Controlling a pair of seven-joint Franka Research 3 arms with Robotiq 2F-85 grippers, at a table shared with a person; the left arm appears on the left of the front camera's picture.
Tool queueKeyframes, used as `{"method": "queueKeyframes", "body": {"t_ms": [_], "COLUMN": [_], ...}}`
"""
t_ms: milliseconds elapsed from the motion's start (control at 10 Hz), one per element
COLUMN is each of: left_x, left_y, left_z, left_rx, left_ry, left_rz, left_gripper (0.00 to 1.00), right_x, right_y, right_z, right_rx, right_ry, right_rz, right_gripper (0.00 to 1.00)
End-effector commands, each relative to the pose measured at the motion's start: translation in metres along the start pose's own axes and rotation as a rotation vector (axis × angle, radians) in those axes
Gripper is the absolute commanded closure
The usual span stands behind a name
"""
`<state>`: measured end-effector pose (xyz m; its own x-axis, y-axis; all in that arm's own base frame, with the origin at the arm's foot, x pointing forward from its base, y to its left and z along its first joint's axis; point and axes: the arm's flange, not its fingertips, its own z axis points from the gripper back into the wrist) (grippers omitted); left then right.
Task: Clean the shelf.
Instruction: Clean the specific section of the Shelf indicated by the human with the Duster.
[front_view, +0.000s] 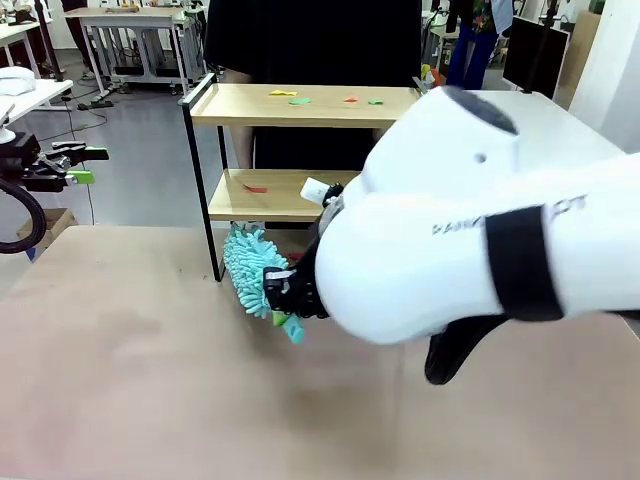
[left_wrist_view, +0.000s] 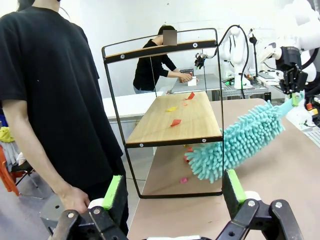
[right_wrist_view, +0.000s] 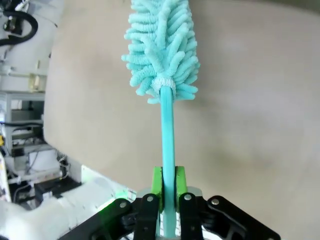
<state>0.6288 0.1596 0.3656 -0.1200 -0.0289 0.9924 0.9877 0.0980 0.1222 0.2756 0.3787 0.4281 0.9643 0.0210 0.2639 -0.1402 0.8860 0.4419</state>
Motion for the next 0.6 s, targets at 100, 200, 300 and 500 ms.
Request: {"method": "queueKeyframes", "body": {"t_ms": [100,200,300,500], "left_x": [0.002,0.002,0.002,0.002], "left_y": [-0.001,-0.001,-0.001,-0.001], "left_z": [0.000,0.000,0.000,0.000], "left_rx": [0.001,0.001,0.001,0.001], "left_ry": [-0.001,-0.001,-0.001,-0.001], "left_rz": [-0.005,-0.005,-0.005,-0.005], "left_gripper": [0.00,0.00,0.00,0.00], "right_x": [0.010,0.012,0.015,0.023], "right_y": [0.031,0.036,0.041,0.049], "right_z": [-0.032,-0.039,-0.046,-0.058], "right_rx": [-0.075,-0.079,-0.070,-0.054], "right_ry": [-0.112,-0.133,-0.148,-0.177], "right_rz": [-0.119,-0.126,-0.135,-0.135], "right_gripper": [0.87,0.87,0.87,0.87]}}
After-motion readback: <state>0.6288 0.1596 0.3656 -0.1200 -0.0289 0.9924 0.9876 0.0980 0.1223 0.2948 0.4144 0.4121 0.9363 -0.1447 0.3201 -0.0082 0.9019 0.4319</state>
